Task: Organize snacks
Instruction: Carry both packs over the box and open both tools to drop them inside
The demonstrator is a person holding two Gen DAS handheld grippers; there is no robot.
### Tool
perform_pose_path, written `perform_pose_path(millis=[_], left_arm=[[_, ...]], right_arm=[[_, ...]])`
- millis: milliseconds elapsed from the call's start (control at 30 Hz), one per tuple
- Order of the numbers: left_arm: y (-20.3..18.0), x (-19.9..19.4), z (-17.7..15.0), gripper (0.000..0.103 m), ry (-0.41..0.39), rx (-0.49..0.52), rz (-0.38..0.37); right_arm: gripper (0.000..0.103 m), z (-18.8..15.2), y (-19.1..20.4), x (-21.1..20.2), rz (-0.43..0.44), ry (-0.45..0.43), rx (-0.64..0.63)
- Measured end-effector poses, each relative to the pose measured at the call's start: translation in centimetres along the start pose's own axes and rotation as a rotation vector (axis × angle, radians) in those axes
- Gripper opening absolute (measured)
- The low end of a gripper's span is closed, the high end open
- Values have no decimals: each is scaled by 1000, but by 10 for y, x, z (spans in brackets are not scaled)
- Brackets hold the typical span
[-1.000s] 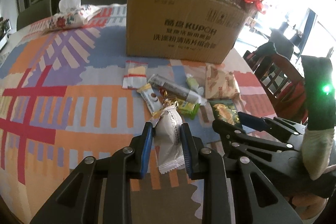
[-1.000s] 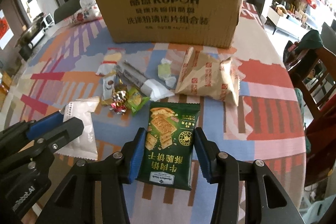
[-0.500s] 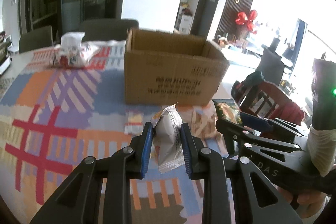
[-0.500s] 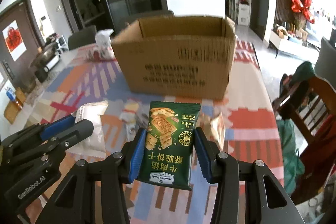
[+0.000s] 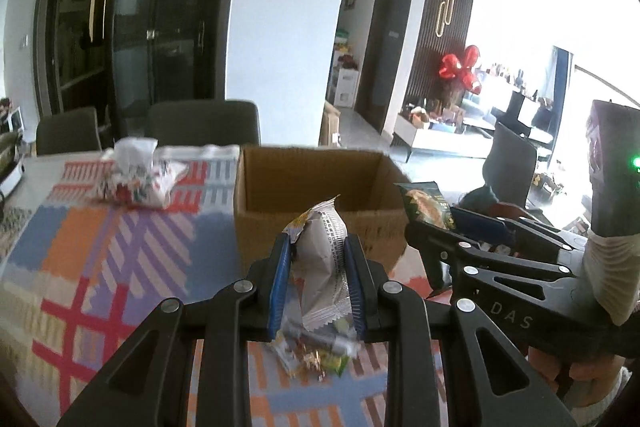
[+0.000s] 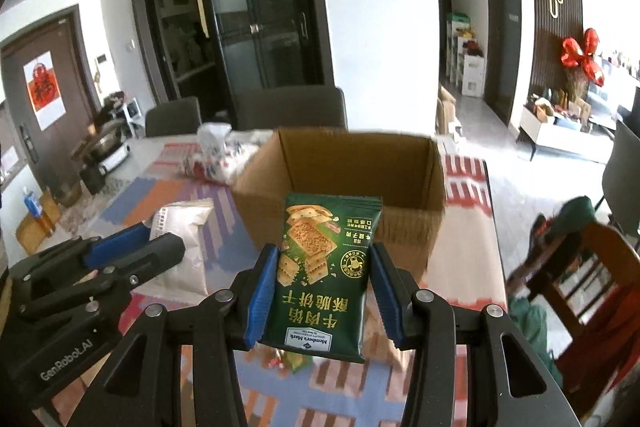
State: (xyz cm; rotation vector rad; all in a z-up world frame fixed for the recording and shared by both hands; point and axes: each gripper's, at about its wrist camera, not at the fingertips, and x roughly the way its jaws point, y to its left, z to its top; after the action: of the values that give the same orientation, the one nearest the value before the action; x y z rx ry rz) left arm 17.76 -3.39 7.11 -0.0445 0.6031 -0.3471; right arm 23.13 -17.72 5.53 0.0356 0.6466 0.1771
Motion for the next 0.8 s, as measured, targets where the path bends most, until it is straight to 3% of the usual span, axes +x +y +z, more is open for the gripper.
perform_pose_path(millis=[300,800], left_arm=[[3,30,40,27,-11,26,8],[18,104,73,27,85,6,11]], right_arm=[[47,38,-10,21,11,-20,-19],[47,78,-35,79,-5,16,-22]])
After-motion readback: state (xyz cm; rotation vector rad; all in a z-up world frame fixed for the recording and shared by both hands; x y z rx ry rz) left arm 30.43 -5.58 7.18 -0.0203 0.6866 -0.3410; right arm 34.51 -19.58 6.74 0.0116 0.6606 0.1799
